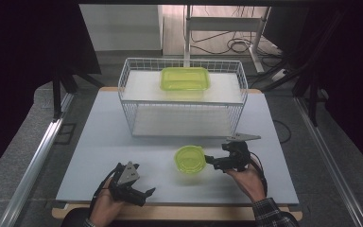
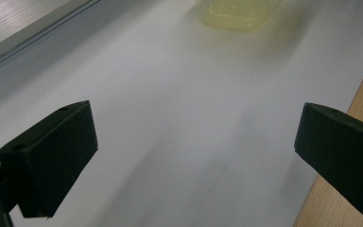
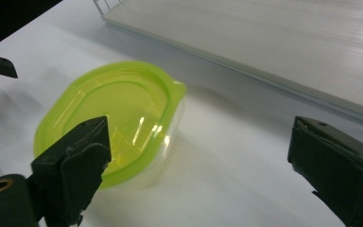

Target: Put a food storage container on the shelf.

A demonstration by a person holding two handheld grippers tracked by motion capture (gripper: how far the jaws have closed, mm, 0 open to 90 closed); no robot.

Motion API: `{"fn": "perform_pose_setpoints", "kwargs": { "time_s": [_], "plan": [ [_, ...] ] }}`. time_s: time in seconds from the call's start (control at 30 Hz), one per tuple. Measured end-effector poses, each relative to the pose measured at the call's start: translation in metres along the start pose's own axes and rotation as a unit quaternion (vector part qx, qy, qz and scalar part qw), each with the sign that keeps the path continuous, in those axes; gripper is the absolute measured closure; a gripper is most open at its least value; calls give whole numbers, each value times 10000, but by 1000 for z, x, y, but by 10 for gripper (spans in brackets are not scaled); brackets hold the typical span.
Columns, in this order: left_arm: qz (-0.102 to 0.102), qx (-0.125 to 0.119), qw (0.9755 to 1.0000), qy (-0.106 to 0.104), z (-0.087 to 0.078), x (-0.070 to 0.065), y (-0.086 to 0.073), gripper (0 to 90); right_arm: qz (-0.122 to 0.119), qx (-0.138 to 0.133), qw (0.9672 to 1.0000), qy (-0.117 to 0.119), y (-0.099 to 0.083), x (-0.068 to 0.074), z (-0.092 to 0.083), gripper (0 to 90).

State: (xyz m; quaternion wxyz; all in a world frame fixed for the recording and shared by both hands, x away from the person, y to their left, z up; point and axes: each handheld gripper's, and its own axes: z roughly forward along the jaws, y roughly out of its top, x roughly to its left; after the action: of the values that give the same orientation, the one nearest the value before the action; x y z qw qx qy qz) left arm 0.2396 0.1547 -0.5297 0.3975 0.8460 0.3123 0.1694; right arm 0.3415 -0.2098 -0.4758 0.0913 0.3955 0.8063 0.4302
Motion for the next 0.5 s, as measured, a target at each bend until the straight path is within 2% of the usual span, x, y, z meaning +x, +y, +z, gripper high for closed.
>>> {"fn": "perform_pose_setpoints", "kwargs": {
  "time_s": [0.13,0.2,0.43,0.5],
  "plan": [
    [19,14,10000,-8,0,0,0,1,67,53,10000,44,5,4,2,62],
    [22,14,10000,-10,1,-1,0,1,86,145,9998,84,8,6,4,93],
    [34,38,10000,-14,1,-1,0,1,152,367,9988,299,17,8,12,301],
    [38,44,10000,-18,1,-1,0,1,258,422,9983,314,17,7,15,362]
  ]
}}
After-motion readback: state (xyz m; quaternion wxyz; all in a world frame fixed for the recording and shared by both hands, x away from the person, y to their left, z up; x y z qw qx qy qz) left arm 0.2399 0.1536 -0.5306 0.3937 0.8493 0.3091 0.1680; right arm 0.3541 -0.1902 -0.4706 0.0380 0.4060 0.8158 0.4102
